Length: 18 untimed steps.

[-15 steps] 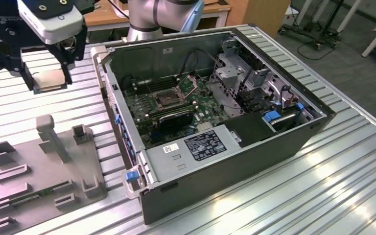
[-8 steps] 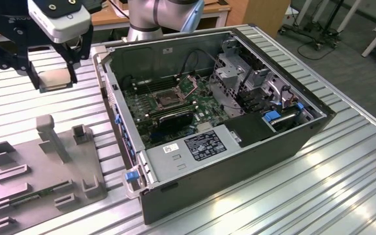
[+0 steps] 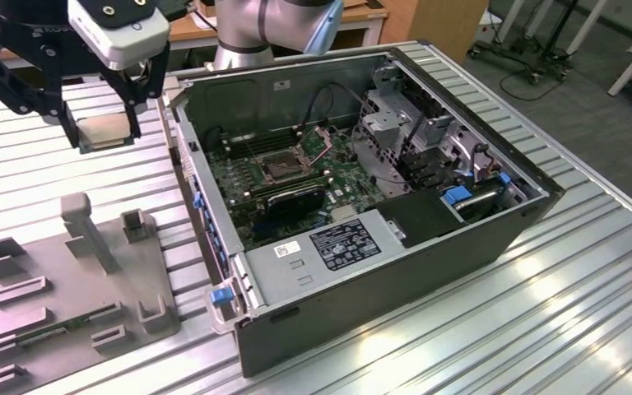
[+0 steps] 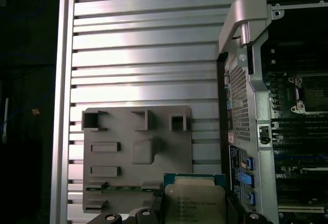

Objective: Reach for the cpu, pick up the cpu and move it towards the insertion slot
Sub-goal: 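Pick up the cpu and move it towards the insertion slot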

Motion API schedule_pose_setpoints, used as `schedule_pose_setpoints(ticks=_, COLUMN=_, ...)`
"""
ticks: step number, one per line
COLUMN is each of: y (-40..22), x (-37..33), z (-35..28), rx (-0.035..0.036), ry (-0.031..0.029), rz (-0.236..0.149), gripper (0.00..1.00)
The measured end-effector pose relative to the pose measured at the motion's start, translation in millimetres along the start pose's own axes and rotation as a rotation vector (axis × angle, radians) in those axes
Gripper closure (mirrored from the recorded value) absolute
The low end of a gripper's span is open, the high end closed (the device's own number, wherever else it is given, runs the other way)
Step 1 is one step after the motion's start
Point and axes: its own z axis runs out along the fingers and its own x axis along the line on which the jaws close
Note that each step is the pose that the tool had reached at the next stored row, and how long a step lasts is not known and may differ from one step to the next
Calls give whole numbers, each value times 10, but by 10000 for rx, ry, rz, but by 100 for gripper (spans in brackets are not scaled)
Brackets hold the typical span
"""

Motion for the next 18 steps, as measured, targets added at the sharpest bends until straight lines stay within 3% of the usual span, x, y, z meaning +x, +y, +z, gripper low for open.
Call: schedule_pose_setpoints(ticks=18, y=5, x=-146, z=1, rx=0, ry=0, rz=0, gripper=46)
